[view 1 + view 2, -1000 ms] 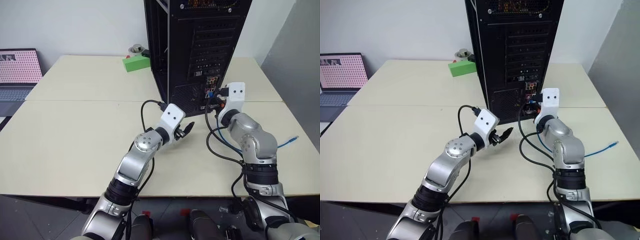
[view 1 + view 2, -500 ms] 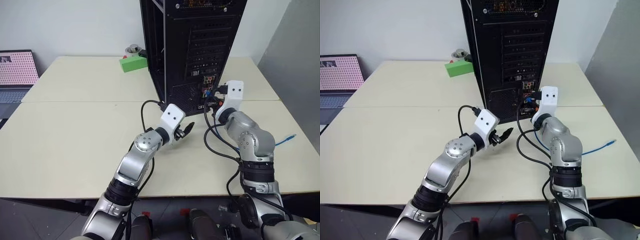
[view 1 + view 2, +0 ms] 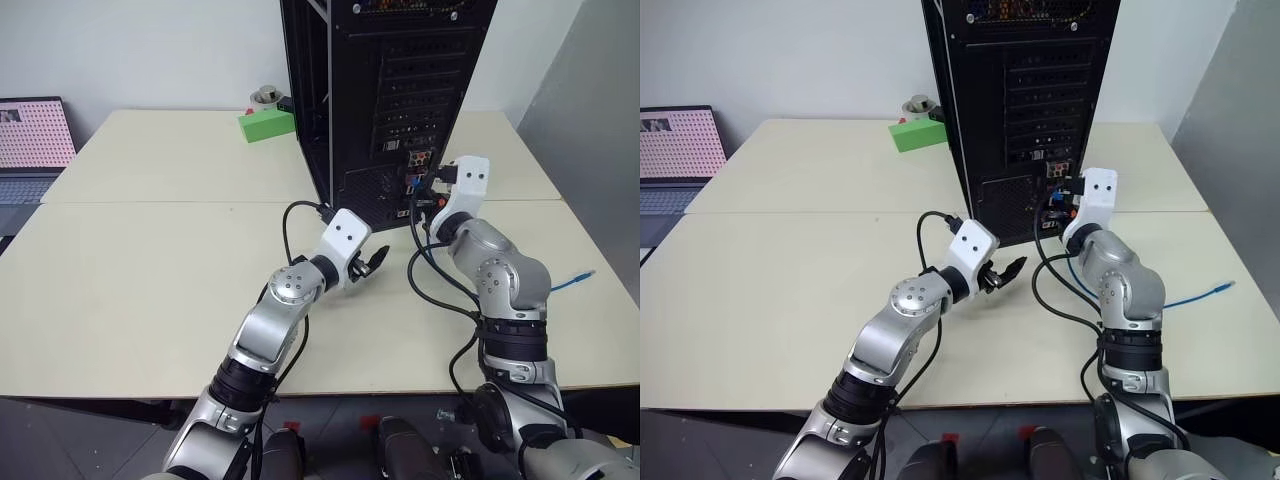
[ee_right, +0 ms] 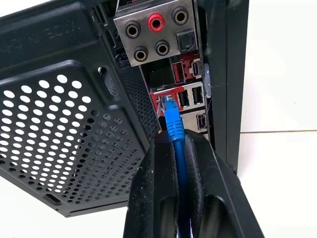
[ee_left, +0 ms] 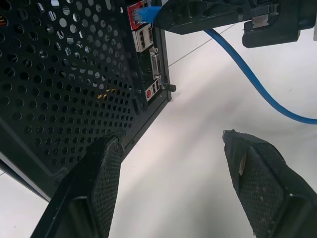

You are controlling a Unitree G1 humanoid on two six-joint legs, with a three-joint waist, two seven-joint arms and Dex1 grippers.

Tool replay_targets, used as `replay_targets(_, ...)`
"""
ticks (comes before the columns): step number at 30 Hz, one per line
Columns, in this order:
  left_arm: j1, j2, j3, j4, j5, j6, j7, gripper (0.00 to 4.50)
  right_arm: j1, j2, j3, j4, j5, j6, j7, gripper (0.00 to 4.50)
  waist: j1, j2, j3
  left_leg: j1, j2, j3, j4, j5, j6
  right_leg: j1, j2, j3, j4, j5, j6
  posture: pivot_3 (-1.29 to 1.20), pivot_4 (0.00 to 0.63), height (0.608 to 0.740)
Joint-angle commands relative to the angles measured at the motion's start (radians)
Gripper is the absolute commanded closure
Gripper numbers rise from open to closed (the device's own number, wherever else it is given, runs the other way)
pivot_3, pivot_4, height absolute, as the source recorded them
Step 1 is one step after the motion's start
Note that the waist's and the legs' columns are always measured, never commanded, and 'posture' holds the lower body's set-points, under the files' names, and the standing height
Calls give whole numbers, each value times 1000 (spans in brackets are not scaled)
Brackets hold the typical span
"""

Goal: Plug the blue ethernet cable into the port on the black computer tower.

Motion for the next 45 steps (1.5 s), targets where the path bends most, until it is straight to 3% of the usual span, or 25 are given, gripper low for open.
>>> replay_targets(1, -3, -8, 3, -30, 5, -13, 1, 1156, -45, 5, 10, -25, -4, -36, -8, 4500, 0, 0, 0, 0, 0, 0, 0, 0, 0, 0, 0, 0, 0, 0, 0, 0, 150, 740)
replay_targets(18, -3, -9, 13, -30, 0, -19, -1, 1156, -50, -16, 33, 49, -41, -102, 24, 4500, -5, 0, 0, 1, 0, 0, 0, 0, 0, 0, 0, 0, 2, 0, 0, 0, 150, 740)
replay_targets(20, -5, -6, 16, -26, 0, -22, -2, 1117, -36, -30, 34, 42, -44, -103, 34, 3839, -5, 0, 0, 1, 0, 0, 0, 0, 0, 0, 0, 0, 2, 0, 0, 0, 150, 740)
replay_targets(32, -3, 44, 79, -32, -34, -7, -36, 1117, 115, -174, 86, -156, -1, -51, 206, 1294, 5, 0, 0, -1, 0, 0, -1, 0, 0, 0, 0, 0, -1, 0, 0, 0, 150, 740)
replay_targets(38, 10, 152, 160, -71, -133, 49, -157, 1117, 239, -309, 13, -338, 151, -4, 397, 33, 9, 0, 0, 0, 0, 0, -1, 0, 0, 0, 0, 0, -1, 0, 0, 0, 150, 740)
replay_targets(45, 26, 266, 223, -75, -181, 13, -255, 1117, 303, -448, -108, -362, 261, -48, 543, 33, 16, 0, 0, 0, 0, 0, 0, 0, 0, 1, 0, 0, -1, 0, 0, 0, 150, 740)
